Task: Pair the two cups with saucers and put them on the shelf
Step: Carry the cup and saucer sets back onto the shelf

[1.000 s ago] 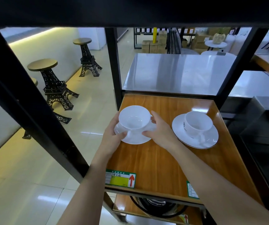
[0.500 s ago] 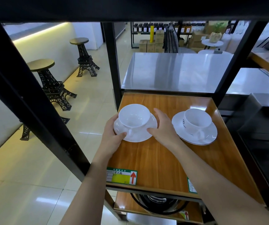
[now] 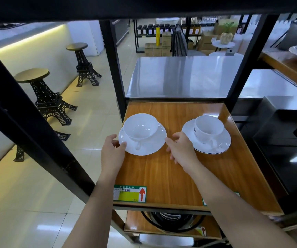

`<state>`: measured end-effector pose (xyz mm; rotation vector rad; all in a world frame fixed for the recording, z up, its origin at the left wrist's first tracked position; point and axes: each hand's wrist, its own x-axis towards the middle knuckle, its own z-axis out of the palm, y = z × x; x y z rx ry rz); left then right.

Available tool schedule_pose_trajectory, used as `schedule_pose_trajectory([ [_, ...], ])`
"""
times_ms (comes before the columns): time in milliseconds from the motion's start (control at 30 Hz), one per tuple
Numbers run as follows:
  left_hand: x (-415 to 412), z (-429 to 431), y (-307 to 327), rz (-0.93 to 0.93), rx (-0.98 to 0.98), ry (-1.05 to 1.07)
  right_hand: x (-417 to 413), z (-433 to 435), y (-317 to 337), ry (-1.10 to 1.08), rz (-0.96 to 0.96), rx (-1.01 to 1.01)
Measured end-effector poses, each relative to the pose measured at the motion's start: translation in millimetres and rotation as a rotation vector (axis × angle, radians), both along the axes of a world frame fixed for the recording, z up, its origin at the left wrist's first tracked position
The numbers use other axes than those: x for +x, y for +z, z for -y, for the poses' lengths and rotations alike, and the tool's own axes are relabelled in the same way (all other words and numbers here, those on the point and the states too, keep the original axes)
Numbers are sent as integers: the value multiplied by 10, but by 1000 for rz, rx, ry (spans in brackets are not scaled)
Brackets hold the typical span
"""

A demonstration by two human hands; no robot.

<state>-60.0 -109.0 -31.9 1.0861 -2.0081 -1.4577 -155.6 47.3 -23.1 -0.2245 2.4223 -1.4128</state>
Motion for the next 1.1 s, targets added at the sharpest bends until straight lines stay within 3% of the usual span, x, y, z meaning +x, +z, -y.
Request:
schedule_pose_trajectory([
  [400,66,-71,40,-26,-95,-40,-23,162,-40,40,-50,173],
  [767,57,-32,-73,73,-172,-181,-42,50,-60,-79,3,-7],
  [1100,48,-77,-63,173,-307,-208,-38,28,-49,-106,-6,-34],
])
